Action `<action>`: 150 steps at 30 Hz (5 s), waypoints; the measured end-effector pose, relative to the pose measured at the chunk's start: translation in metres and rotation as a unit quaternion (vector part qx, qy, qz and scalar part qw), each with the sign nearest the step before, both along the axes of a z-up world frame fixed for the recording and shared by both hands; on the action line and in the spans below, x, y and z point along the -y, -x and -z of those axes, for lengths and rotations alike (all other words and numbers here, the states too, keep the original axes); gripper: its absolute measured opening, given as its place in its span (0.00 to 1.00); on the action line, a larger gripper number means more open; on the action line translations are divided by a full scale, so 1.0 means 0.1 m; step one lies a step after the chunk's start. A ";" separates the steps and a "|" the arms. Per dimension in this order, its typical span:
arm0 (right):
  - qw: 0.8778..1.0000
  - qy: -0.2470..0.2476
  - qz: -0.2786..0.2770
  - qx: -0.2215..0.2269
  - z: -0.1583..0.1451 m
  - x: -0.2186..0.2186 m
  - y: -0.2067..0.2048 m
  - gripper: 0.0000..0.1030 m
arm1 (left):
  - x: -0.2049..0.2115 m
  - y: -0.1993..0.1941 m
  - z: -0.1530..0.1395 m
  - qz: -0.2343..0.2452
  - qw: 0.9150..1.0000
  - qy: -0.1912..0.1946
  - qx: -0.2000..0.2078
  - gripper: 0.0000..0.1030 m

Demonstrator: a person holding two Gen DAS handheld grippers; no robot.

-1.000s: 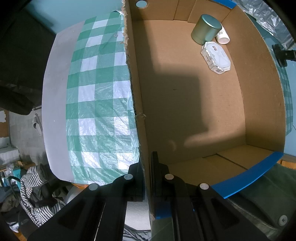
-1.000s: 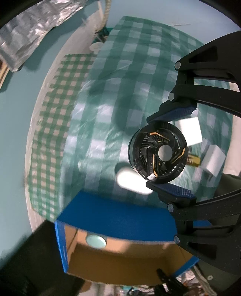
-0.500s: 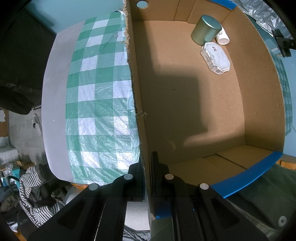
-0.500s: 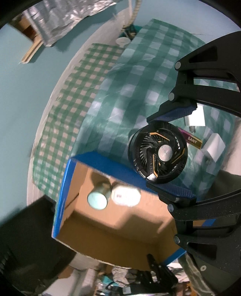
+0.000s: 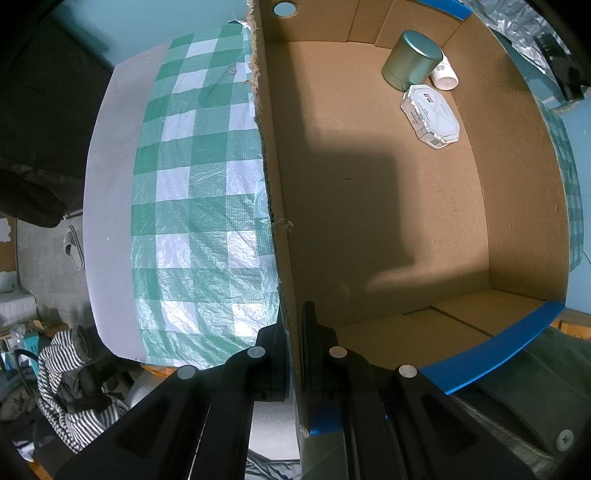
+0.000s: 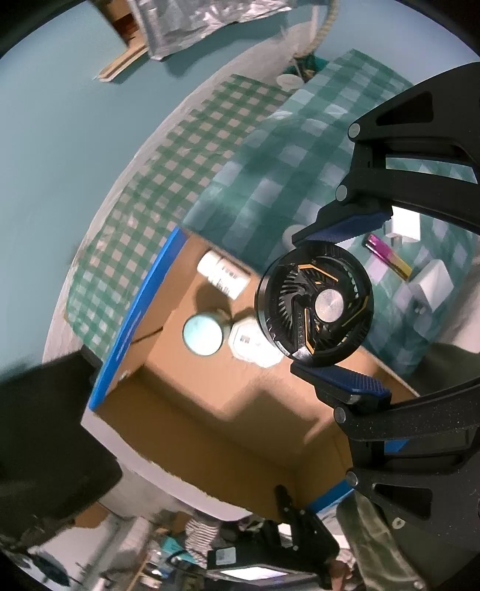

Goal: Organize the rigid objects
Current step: 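Lift the black fan with the right tool and carry it over the box, then lower the black fan into the box and open the right tool, then move the right tool back to the table and grasp the white oval case, then lift the white oval case with the right tool and carry it over the box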

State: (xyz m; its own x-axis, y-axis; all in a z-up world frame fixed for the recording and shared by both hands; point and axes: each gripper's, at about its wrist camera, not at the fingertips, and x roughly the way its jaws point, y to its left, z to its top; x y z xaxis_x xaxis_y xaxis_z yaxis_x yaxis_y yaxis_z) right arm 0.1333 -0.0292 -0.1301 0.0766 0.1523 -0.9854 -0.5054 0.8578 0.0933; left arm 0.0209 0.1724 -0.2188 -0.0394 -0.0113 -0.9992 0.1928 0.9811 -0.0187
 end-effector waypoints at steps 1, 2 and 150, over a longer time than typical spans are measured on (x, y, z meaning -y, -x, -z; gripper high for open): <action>1.000 0.001 -0.006 0.000 -0.01 -0.03 0.01 0.60 | 0.00 0.00 0.00 0.000 1.000 0.000 0.000 0.05; 1.000 0.002 -0.014 0.000 -0.01 -0.08 0.01 0.60 | 0.00 0.00 0.00 -0.001 1.000 0.001 0.000 0.04; 0.986 0.036 0.145 -0.075 1.45 0.60 -0.14 0.36 | 0.02 0.01 0.01 0.003 1.000 0.001 -0.007 0.06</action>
State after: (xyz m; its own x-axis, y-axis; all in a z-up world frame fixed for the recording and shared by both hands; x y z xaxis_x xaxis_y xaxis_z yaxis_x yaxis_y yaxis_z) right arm 0.1475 -0.0897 -0.2748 -0.0415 0.0741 -0.9964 -0.2234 0.9713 0.0816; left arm 0.0194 0.1705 -0.2195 -0.0526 -0.0135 -0.9985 0.1979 0.9799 -0.0237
